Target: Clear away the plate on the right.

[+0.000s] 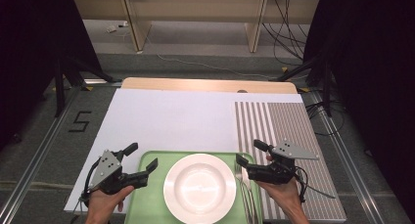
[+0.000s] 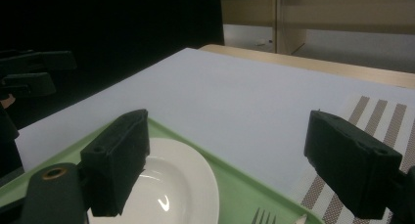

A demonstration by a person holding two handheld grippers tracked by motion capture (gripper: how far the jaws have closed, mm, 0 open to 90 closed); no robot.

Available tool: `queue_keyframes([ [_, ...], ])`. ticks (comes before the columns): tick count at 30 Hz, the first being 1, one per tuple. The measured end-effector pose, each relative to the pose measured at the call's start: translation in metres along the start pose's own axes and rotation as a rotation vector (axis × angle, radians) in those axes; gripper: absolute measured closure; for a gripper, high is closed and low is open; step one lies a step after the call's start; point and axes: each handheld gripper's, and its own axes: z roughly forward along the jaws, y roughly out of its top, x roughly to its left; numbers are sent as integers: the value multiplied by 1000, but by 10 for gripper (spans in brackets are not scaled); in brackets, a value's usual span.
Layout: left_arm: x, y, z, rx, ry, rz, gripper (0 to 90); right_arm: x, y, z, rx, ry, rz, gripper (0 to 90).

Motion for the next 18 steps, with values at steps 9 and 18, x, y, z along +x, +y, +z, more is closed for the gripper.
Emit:
queue_keyframes([
  [9, 0, 0, 0, -1, 0, -1, 160, 5, -6, -12, -6, -11, -31, 175],
  [18, 0, 0, 0, -3, 1, -2, 160, 14, -9, -19, -40, -16, -39, 164],
])
